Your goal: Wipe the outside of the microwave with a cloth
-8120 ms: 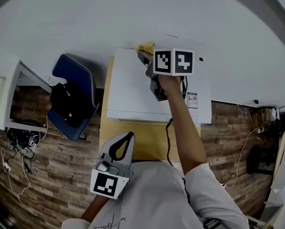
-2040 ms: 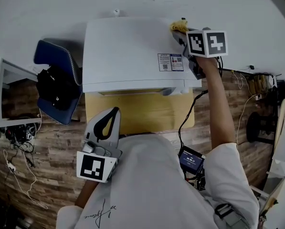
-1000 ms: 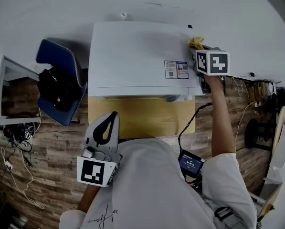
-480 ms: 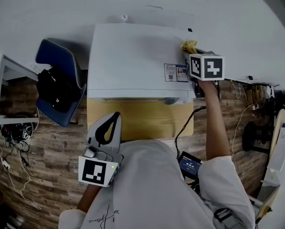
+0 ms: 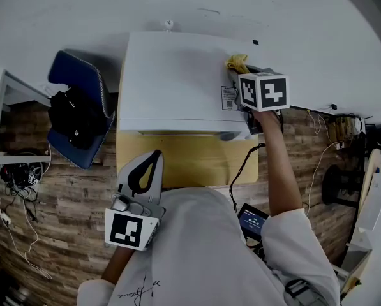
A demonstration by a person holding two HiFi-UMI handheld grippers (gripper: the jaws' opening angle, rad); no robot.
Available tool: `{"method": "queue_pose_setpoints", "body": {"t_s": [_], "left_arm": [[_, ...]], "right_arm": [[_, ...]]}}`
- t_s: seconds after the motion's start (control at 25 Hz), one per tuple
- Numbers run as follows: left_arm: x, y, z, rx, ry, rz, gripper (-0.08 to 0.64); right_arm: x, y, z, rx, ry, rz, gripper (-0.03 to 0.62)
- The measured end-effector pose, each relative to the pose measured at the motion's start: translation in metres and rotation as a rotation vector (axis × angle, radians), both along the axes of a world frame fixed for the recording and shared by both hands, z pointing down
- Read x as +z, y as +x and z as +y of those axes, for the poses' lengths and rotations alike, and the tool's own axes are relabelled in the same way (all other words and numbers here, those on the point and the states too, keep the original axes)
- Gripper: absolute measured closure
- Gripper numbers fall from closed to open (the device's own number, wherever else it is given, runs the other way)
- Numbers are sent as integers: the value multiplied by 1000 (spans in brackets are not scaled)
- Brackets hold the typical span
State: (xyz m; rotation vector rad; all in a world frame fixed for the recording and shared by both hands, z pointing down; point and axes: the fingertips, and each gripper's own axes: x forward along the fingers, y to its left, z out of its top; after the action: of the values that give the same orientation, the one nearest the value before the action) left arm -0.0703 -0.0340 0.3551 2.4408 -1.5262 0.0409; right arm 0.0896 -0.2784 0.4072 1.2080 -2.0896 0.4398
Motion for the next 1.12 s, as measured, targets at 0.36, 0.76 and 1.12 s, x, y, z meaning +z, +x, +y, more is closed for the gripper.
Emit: {"method": "queue_pose_setpoints", "body": {"t_s": [0.36,0.76,1.12], "left_arm": [[2,-3,-1,-2,-3,16,569],[2,-28,-5,-62,-1,9,569],[3,-49,-6,-103,-4,11,569]], "right_arm": [[0,-52,10,-83,-19,-50,476],[0,-84,15,-133,-22,-59,476],[-1,-122,23,-196,-31,-74,476]]}}
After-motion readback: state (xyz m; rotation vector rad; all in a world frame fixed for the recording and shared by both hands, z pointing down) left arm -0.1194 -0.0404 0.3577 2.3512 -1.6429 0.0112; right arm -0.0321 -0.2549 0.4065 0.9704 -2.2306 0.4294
